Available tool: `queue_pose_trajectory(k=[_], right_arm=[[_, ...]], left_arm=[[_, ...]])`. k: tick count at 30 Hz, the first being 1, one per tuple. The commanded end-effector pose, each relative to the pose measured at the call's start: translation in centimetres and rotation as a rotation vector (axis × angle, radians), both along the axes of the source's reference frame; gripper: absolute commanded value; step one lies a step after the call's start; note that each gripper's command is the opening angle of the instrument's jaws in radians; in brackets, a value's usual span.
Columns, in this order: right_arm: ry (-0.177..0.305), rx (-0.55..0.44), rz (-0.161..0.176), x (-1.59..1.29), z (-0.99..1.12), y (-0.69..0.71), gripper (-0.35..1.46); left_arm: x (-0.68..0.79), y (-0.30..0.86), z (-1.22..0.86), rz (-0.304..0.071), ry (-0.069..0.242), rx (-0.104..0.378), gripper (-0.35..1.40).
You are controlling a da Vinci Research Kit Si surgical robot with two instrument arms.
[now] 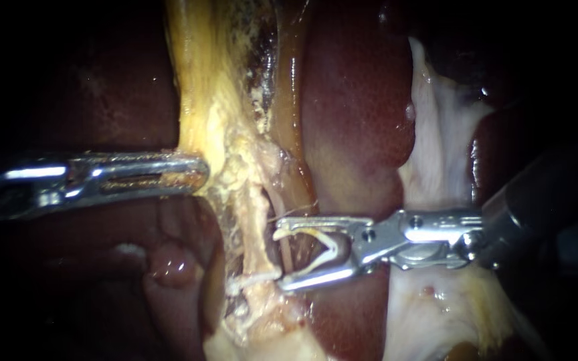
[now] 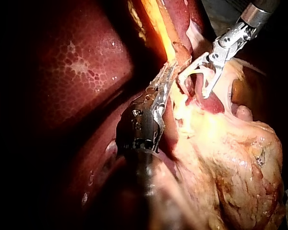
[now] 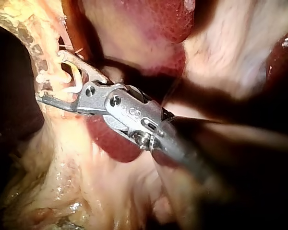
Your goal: Clipping second clip left tube
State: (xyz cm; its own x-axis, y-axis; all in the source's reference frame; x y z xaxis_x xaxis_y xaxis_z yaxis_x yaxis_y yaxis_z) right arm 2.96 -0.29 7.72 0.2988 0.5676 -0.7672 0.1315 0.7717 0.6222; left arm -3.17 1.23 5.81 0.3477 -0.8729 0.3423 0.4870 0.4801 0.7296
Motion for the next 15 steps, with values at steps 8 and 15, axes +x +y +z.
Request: queue_pose_trajectory(k=[8,15], right_arm=[[-0.028,0.011,-0.015,0.14,0.17,-0.05,0.58],[-0.015,0.038,-0.034,0.34,0.18,-0.08,0.58]], left_arm=[[-0.01,-0.02,-0.16,-0.002,-0.009,-0.014,-0.35],[-0.02,-0.03,-0.18,-0.004,-0.008,-0.014,-0.35]])
